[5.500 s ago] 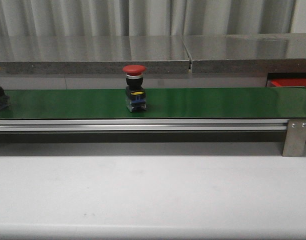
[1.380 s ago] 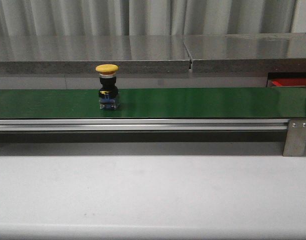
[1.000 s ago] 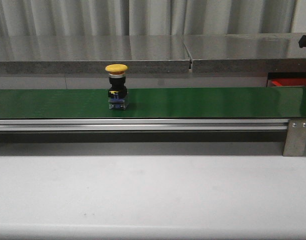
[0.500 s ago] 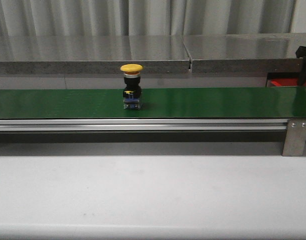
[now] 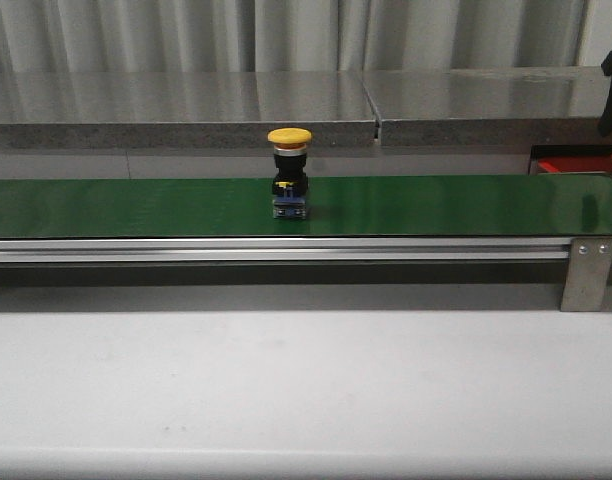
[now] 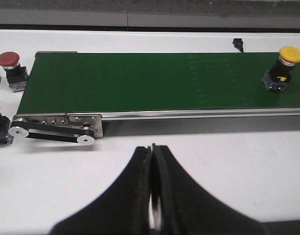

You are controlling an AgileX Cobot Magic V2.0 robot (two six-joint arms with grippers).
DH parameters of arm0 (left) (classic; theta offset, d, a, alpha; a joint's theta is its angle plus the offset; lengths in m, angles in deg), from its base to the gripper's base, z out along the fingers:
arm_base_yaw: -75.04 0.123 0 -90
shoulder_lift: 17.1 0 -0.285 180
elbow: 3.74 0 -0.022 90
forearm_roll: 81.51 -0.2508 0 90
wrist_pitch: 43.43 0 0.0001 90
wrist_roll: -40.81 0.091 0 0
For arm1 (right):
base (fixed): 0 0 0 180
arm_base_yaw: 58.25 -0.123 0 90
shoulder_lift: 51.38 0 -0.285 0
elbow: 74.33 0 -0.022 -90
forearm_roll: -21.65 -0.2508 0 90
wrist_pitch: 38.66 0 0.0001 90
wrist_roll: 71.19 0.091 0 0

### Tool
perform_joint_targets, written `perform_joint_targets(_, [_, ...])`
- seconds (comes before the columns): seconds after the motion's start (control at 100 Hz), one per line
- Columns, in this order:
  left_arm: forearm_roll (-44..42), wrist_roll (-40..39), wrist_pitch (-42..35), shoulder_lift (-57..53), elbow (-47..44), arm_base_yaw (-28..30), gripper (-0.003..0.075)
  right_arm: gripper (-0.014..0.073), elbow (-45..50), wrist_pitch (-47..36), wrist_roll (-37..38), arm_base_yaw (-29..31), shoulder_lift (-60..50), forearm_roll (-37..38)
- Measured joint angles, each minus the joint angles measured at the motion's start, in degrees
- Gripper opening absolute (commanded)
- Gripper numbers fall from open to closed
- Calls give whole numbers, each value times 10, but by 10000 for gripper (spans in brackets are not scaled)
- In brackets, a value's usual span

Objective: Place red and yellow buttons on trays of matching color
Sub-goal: 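Lower the right gripper onto the yellow button on the belt, grasp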

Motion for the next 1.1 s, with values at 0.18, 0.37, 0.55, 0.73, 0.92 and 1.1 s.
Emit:
perform_joint_targets(0.18, [0, 0, 0, 0, 0, 0, -20, 605, 61, -12, -8, -1, -75, 5])
perform_joint_targets(0.37, [0, 0, 0, 0, 0, 0, -20, 605, 166, -54, -19, -15, -168, 6])
perform_joint_targets(0.55, [0, 0, 0, 0, 0, 0, -20, 605, 246, -68, -28, -51, -240, 7])
perform_joint_targets(0.73, [0, 0, 0, 0, 0, 0, -20, 605, 295, -68, -32, -93, -282, 7])
perform_joint_targets(0.92, [0, 0, 0, 0, 0, 0, -20, 605, 303, -43, -33, -145, -304, 7])
perform_joint_targets(1.1, [0, 0, 0, 0, 0, 0, -20, 605, 305, -26, -38, -198, -305, 9])
